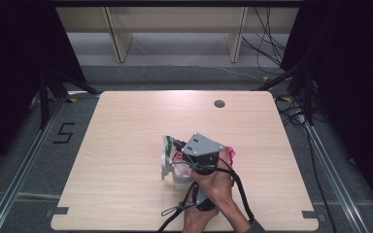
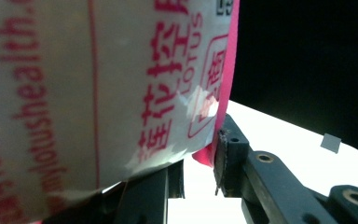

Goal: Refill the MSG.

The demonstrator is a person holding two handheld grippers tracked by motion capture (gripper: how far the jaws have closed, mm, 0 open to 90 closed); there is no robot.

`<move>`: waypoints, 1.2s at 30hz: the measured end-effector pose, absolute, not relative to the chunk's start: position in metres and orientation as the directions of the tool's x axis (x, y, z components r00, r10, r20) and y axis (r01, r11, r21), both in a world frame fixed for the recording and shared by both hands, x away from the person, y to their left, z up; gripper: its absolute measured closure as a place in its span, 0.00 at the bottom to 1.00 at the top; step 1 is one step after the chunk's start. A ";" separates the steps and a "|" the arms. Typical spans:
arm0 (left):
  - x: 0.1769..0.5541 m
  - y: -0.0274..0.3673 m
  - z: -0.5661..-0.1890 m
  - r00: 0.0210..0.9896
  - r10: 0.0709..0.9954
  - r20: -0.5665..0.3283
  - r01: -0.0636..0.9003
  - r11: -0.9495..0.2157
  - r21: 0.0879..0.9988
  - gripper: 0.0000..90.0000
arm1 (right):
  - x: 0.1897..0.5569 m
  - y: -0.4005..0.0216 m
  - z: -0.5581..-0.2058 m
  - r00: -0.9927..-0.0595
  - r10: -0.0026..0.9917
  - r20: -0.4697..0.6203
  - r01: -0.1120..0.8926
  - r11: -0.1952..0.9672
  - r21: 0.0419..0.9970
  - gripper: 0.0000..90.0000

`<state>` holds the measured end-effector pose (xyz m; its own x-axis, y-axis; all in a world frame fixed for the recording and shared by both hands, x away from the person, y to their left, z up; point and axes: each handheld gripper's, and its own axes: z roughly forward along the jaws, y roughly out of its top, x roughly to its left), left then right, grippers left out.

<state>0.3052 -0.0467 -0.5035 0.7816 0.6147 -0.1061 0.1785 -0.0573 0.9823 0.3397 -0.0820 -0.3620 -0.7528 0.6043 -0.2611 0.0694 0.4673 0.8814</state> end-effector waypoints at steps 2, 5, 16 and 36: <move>0.305 -0.046 -0.503 0.779 0.618 -0.106 0.182 -0.061 0.981 0.84 | 0.340 -0.081 -0.361 -0.754 0.597 -0.274 0.057 0.474 0.879 1.00; 0.306 -0.047 -0.505 0.780 0.617 -0.109 0.186 -0.060 0.981 0.84 | 0.341 -0.080 -0.364 -0.751 0.601 -0.274 0.063 0.478 0.876 1.00; 0.305 -0.046 -0.503 0.781 0.616 -0.107 0.180 -0.058 0.982 0.84 | 0.340 -0.080 -0.362 -0.754 0.599 -0.270 0.059 0.471 0.880 1.00; 0.307 -0.044 -0.504 0.796 0.602 -0.070 0.167 -0.108 0.980 0.84 | 0.341 -0.078 -0.364 -0.758 0.592 -0.274 0.062 0.484 0.873 1.00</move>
<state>0.3068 -0.0437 -0.5043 0.7958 0.6016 -0.0696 0.1674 -0.1081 0.9799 0.3406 -0.0775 -0.3639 -0.7582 0.5919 -0.2736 0.0624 0.4835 0.8731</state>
